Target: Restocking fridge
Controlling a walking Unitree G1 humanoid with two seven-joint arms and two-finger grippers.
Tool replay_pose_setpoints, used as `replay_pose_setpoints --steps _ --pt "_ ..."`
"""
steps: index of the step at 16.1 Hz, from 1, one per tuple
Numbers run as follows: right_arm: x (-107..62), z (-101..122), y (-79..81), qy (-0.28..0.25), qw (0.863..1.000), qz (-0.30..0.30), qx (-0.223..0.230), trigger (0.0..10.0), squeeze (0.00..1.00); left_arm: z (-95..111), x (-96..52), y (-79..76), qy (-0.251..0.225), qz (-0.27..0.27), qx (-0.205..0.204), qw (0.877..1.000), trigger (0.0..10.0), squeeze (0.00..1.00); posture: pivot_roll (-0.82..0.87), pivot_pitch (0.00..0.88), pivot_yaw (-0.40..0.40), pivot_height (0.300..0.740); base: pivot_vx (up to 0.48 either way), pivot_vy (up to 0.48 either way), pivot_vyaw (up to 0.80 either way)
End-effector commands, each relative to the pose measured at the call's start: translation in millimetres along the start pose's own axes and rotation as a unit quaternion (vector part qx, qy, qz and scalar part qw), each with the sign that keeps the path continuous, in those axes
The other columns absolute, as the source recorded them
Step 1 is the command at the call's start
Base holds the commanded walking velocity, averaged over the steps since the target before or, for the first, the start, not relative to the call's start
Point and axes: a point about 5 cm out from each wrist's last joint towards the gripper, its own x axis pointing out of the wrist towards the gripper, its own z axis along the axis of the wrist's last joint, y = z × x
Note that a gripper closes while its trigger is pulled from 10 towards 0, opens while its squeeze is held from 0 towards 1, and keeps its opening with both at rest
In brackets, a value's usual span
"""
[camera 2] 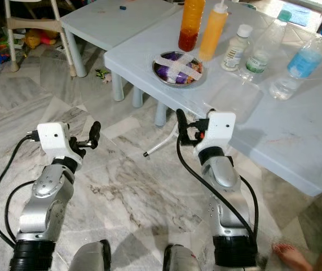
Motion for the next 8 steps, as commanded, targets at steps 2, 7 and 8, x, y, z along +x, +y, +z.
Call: replay_pose_setpoints --steps 2,7,8 --pt "-0.8 0.1 -3.0 0.000 1.000 -0.004 -0.003 10.0 0.00 3.7 0.8 -5.4 -0.005 -0.013 0.001 1.000 10.0 0.42 0.04 0.134 -0.038 0.740 0.000 0.000 -0.80" --pt "1.7 7.4 -1.9 -0.021 0.999 -0.004 -0.026 10.0 0.00 6.0 2.2 -10.2 -0.010 -0.025 0.001 1.000 10.0 0.00 0.03 0.136 -0.040 0.740 0.000 0.000 -0.80" --pt "1.5 8.4 -1.7 -0.024 0.999 -0.003 -0.030 10.0 0.00 5.9 2.4 -10.0 -0.010 -0.024 0.000 1.000 10.0 0.00 0.03 0.136 -0.040 0.740 0.000 0.000 -0.80"
